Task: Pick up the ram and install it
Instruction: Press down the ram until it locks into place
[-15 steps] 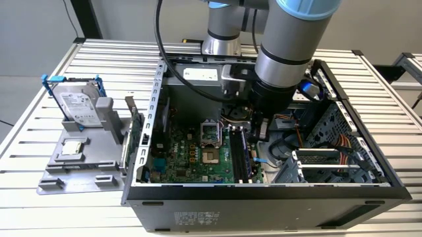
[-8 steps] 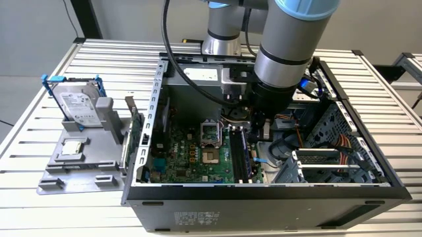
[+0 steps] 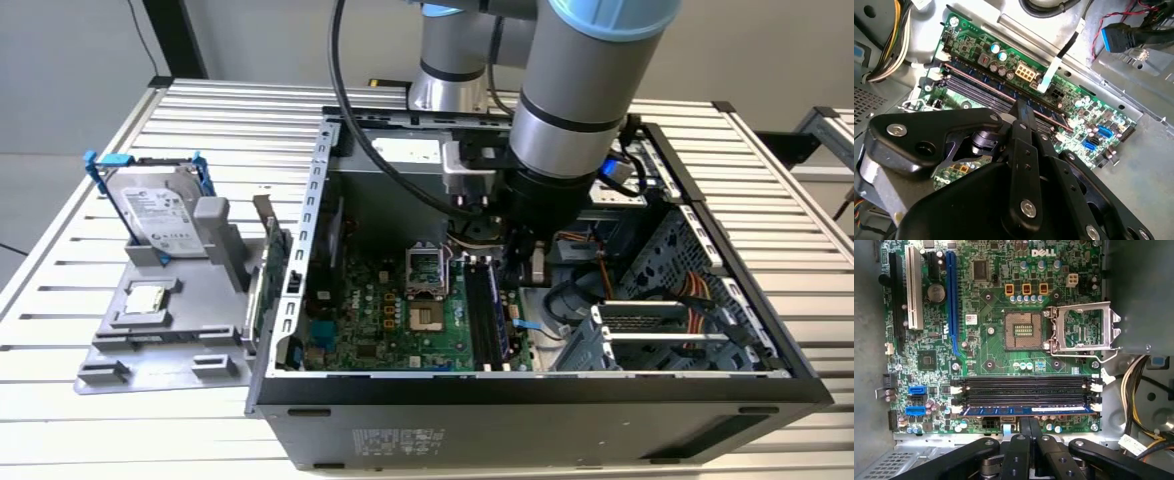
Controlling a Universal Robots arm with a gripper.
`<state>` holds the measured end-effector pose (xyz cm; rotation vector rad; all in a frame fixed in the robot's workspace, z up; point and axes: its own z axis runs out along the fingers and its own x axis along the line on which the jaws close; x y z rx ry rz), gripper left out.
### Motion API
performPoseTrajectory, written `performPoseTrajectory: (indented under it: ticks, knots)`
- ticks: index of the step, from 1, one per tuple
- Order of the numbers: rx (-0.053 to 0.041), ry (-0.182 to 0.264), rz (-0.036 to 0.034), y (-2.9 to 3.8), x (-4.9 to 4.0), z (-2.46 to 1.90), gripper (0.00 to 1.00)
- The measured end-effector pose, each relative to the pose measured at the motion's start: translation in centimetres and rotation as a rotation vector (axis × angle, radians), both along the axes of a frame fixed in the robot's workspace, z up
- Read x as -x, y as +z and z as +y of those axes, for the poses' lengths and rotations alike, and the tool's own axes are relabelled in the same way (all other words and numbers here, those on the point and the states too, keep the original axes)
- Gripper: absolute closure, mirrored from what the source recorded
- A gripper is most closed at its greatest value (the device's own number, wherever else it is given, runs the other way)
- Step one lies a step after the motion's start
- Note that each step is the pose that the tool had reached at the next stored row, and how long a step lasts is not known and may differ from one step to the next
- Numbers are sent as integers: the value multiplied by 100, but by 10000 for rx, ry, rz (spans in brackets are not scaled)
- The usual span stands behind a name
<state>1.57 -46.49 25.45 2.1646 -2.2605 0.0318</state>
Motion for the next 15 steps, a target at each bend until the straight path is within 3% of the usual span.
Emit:
performPoseTrajectory:
  ticks: [5,11,15]
  knots:
    - [-1,51,0,-8,2,-20,100]
    - [1,152,0,-17,-1,-101,100]
    - [-1,157,-2,-85,-1,-106,100]
